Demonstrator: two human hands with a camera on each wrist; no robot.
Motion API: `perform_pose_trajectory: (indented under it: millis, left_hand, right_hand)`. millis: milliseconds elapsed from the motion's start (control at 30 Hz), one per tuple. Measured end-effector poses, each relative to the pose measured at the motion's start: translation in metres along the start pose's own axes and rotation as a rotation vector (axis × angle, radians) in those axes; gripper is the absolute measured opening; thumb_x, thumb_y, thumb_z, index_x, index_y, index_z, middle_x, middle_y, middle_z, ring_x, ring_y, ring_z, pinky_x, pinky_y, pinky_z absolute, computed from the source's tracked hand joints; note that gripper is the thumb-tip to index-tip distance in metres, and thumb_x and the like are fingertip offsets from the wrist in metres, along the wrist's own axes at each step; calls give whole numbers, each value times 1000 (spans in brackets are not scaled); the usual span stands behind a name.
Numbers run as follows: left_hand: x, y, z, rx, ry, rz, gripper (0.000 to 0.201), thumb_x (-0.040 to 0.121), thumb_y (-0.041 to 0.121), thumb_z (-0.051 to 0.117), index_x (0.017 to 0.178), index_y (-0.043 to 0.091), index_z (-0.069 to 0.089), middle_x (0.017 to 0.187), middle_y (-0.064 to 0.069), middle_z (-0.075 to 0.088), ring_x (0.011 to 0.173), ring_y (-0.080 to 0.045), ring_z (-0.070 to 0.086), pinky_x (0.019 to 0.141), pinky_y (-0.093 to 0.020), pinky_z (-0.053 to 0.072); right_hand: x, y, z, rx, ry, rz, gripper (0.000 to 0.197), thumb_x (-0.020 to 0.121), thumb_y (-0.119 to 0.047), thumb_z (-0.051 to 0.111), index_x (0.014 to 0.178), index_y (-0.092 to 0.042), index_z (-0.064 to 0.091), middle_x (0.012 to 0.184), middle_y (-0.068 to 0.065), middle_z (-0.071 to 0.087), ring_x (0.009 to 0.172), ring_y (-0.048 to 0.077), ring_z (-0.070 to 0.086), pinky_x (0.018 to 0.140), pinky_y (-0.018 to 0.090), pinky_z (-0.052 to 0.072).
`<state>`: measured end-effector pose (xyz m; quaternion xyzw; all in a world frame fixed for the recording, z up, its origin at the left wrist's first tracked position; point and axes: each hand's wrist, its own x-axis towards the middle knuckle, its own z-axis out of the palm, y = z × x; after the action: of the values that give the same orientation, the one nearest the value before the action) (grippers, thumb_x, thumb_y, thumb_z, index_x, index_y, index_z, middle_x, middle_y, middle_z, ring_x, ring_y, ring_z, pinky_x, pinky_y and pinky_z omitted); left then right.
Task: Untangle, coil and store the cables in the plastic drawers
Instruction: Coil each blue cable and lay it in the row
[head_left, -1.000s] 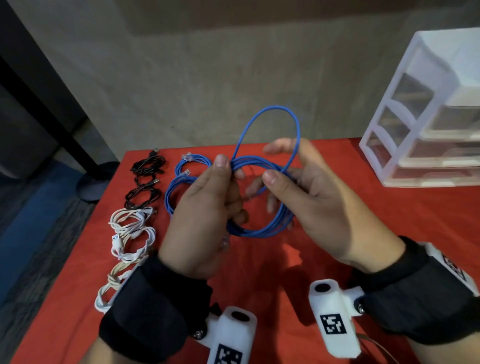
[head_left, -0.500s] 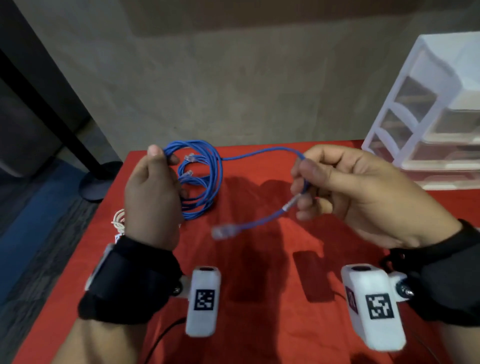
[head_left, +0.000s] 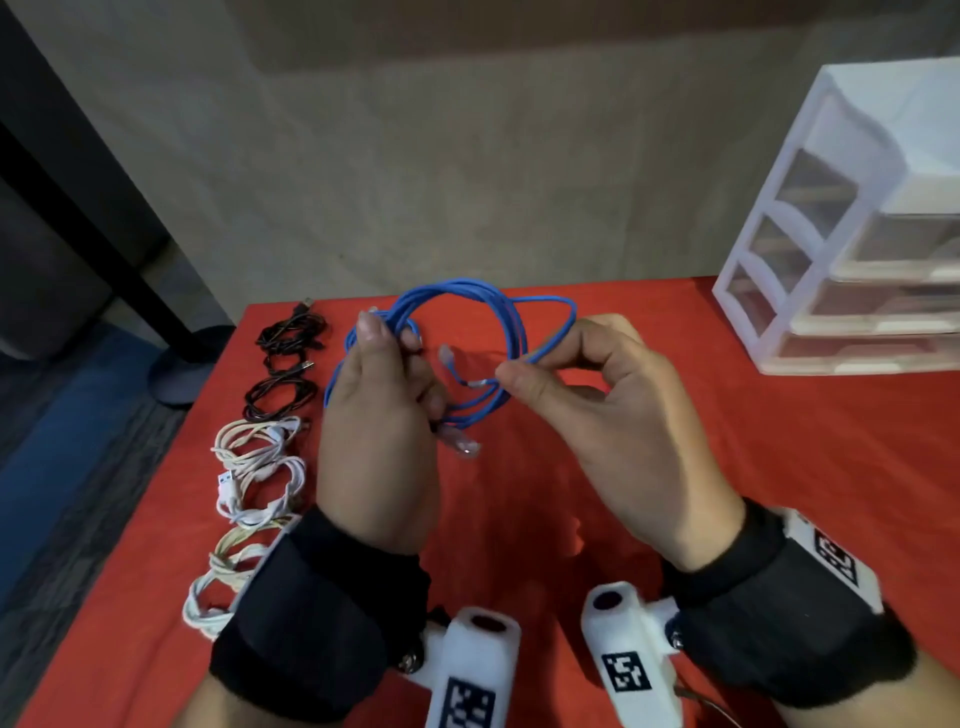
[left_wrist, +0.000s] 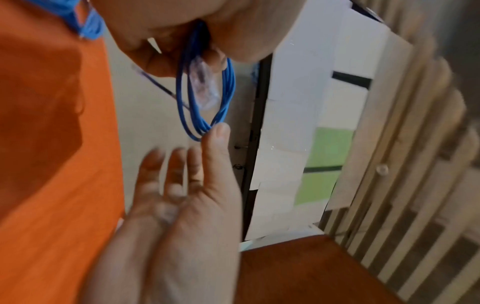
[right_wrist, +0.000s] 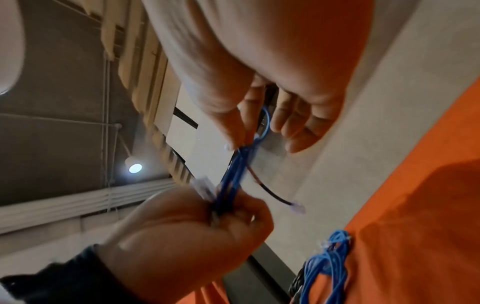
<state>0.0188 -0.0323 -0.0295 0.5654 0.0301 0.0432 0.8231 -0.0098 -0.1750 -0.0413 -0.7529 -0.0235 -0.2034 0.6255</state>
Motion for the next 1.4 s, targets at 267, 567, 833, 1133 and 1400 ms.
perform_pose_trajectory:
  millis: [267, 567, 833, 1133, 1400]
  left_hand:
    - [-5, 6, 6, -352, -105, -404, 35, 107, 45, 37, 80, 24, 48, 53, 8, 27, 42, -4, 29, 64, -21, 23]
    - [1, 10, 0, -395, -63, -591, 38, 105, 45, 42, 78, 19, 50, 59, 7, 31, 49, -6, 33, 53, -14, 39]
    - [10, 33, -18, -460, -269, -597, 33, 106, 38, 43, 78, 21, 50, 54, 8, 22, 36, -7, 26, 80, -10, 24]
    - [-13, 14, -13, 665, -564, 96, 41, 105, 38, 42, 86, 8, 62, 74, -10, 59, 60, -5, 51, 60, -18, 48]
    - [-14, -8, -12, 726, -634, 278, 20, 101, 35, 51, 120, 34, 56, 91, 16, 57, 64, -2, 53, 64, -20, 44]
  right_hand:
    - [-5, -14, 7, 341, -189, -30, 26, 101, -15, 57, 120, -11, 40, 109, 12, 73, 84, 29, 71, 68, 31, 54]
    - [1, -7, -5, -63, -494, -253, 20, 89, -21, 76, 107, -15, 68, 110, -3, 65, 100, 17, 66, 84, 24, 50]
    - [16, 6, -30, -488, -420, -248, 13, 92, -10, 68, 96, -22, 67, 86, -12, 66, 79, 5, 63, 70, 15, 44]
    - [20, -2, -46, -722, -487, -238, 5, 91, -29, 69, 94, -30, 73, 80, -8, 65, 74, 7, 63, 67, 35, 51]
    - [20, 0, -45, -151, -445, 192, 7, 94, -7, 69, 89, -10, 73, 55, -3, 58, 44, 12, 48, 44, 26, 38]
